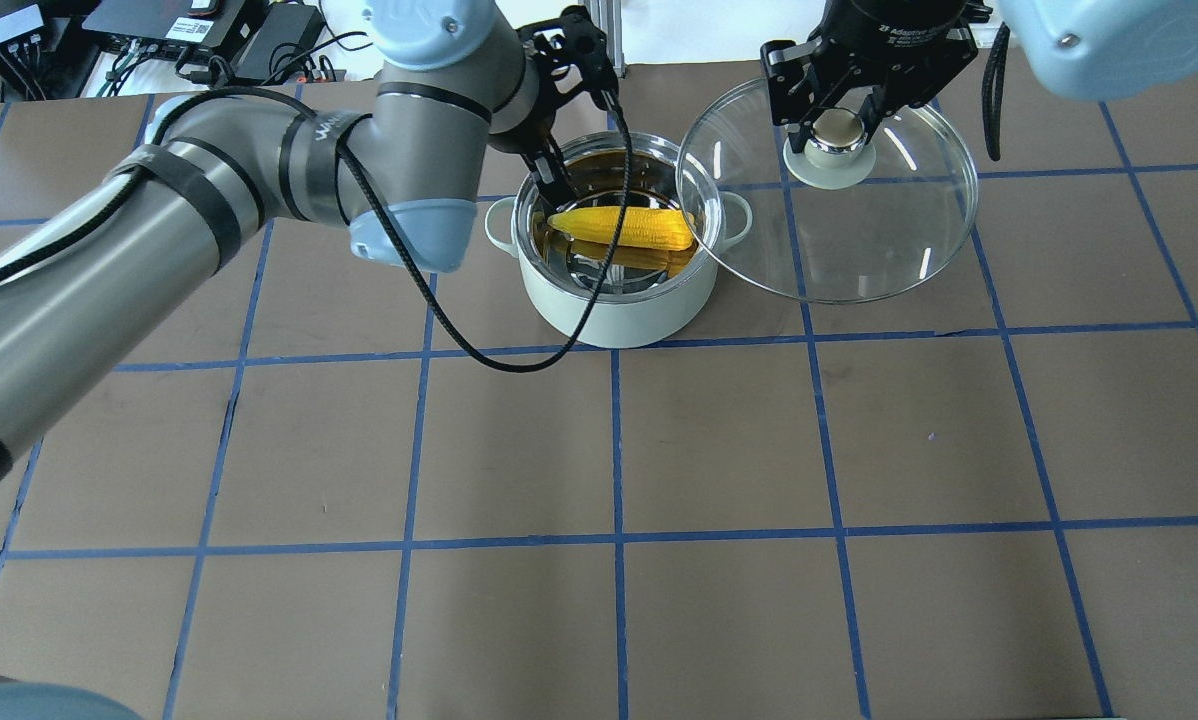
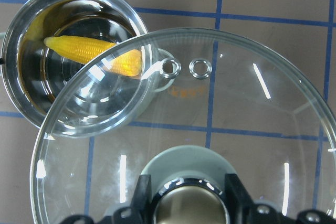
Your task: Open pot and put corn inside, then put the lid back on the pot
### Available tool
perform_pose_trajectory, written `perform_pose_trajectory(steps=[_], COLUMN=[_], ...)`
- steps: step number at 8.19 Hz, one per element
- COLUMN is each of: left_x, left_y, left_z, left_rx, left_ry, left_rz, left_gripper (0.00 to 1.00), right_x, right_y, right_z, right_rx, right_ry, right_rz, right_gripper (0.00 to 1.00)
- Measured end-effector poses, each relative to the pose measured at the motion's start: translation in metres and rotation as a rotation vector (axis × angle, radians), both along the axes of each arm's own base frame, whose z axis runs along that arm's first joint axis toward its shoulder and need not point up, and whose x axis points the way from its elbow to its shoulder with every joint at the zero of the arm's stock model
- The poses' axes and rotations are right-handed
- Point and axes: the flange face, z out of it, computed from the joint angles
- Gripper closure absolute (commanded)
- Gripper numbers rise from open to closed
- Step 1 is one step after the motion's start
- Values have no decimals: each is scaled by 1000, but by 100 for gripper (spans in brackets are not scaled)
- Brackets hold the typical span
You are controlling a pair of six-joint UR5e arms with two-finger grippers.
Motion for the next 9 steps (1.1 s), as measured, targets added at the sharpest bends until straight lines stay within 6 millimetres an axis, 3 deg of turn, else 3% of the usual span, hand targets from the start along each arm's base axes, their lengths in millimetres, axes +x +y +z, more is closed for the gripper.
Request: perform_pose_trajectory(steps=[2, 3, 4, 7, 9], left_x=[92, 132, 154, 166, 167], left_y=[-17, -14, -4, 43, 71], left_z=[26, 42, 61, 107, 119], left_rx=[59, 99, 121, 200, 281], left_ry=[43, 63, 83, 166, 217], left_rz=[242, 361, 451, 724, 957], left_gripper=[0, 0, 0, 0, 0], right_x=[6, 16, 36, 110, 136], right_y=[-33, -47, -59, -85, -96], right_z=[-7, -14, -26, -79, -113], right_rx=[-34, -50, -67, -92, -85], right_ry=[-12, -23, -34, -43, -51], right_rz=[-49, -72, -89, -119, -128], right_gripper=[74, 74, 74, 75, 75])
